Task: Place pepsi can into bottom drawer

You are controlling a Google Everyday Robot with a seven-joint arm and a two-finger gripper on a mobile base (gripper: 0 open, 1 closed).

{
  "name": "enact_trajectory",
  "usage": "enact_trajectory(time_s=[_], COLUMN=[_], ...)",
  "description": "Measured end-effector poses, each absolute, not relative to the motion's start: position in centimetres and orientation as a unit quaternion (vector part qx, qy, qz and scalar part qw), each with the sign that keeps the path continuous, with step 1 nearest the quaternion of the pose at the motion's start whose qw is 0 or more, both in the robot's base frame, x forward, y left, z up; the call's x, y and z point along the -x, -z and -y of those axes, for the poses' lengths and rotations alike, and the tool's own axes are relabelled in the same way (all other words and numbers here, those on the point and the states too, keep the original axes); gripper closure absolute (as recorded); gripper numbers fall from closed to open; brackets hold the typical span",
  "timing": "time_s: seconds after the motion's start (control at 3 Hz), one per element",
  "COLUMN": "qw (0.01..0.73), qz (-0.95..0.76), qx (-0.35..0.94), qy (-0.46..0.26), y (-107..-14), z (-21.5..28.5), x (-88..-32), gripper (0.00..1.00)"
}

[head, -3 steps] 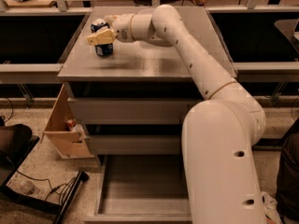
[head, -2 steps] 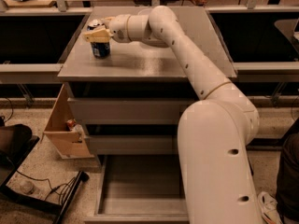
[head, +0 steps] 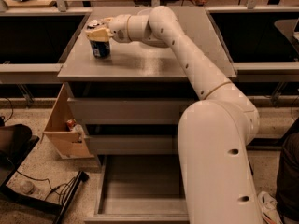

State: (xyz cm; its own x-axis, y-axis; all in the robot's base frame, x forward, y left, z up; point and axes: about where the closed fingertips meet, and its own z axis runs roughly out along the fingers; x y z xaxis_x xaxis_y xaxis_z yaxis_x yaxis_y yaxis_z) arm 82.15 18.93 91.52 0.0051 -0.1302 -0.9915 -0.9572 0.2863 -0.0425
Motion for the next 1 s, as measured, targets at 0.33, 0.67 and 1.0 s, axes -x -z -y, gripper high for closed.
enact_trajectory(time_s=[0.33, 0.67, 1.0], qw=[0.54, 0.555, 0.608], qz=[-0.593, -0.582, -0.559], qx=[0.459, 0.453, 0.426], qy=[-0.383, -0.385, -0.368], y=[-91.5, -92.4, -98.6], z=[-18.9, -18.1, -14.7], x=[-82.2, -80.8, -77.1], gripper=[1.0, 1.0, 1.0])
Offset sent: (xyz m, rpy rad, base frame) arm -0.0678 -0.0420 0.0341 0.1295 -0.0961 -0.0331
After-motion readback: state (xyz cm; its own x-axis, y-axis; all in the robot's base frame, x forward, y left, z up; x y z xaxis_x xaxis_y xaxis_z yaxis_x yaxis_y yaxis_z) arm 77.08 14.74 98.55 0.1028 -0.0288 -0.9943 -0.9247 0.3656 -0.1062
